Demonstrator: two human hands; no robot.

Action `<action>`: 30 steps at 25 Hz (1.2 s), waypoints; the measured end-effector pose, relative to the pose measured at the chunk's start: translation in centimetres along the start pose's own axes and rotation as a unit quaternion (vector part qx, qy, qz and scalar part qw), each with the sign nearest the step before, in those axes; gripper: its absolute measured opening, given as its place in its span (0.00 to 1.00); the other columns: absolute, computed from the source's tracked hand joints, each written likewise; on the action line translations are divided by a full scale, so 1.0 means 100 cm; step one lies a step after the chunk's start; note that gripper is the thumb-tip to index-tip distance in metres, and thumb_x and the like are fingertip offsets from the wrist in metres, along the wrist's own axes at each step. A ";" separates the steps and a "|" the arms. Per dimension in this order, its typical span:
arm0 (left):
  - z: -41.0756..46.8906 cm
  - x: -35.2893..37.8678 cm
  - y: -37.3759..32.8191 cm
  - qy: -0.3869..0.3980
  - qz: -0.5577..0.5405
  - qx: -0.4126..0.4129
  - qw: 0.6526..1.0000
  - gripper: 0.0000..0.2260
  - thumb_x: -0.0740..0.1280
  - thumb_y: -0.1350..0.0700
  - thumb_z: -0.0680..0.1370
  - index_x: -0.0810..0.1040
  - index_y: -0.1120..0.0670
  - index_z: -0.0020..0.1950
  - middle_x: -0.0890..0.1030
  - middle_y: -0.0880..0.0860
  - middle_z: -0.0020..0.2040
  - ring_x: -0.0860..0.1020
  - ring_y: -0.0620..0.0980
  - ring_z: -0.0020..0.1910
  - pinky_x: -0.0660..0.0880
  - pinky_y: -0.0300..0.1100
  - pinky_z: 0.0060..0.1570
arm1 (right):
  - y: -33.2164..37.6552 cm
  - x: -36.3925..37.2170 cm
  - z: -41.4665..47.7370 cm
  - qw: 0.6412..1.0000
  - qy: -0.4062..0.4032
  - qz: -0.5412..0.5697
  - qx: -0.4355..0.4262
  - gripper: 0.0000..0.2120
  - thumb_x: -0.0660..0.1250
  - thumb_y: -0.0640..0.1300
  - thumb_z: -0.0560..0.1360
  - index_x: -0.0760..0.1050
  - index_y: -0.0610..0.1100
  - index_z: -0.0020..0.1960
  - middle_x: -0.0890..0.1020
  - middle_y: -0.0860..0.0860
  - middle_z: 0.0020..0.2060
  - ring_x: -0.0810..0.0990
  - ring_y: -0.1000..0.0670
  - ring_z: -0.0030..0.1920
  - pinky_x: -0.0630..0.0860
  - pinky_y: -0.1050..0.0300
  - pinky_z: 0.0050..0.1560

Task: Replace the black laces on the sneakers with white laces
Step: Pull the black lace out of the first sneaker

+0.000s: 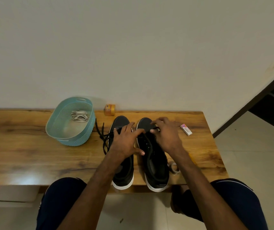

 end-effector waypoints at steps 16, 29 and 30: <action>0.005 0.006 0.010 0.008 -0.003 0.006 1.000 0.44 0.70 0.28 0.65 0.57 0.34 0.77 0.49 0.50 0.82 0.50 0.57 0.79 0.50 0.73 0.71 | 0.007 0.017 -0.010 0.994 0.074 0.075 0.033 0.05 0.71 0.43 0.75 0.79 0.52 0.47 0.71 0.53 0.61 0.66 0.50 0.67 0.57 0.36 0.71; 0.004 0.007 0.008 0.009 -0.007 -0.006 1.000 0.43 0.71 0.30 0.66 0.58 0.35 0.77 0.48 0.51 0.82 0.50 0.56 0.80 0.47 0.73 0.70 | 0.003 -0.015 -0.005 0.998 0.006 -0.067 0.006 0.11 0.68 0.44 0.77 0.79 0.52 0.59 0.68 0.50 0.72 0.63 0.46 0.72 0.64 0.41 0.70; 0.004 0.007 0.008 0.010 -0.005 -0.009 1.000 0.43 0.71 0.29 0.65 0.57 0.35 0.77 0.48 0.50 0.82 0.50 0.56 0.80 0.48 0.73 0.70 | 0.010 -0.003 -0.007 0.995 0.063 -0.072 -0.021 0.12 0.67 0.44 0.78 0.79 0.53 0.61 0.67 0.51 0.72 0.61 0.47 0.74 0.61 0.40 0.72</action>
Point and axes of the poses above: each hand's wrist, its own z-axis towards the middle knuckle, its own x-axis out of the palm, y = z × x, the point moved 2 cm from there along z, towards the middle knuckle
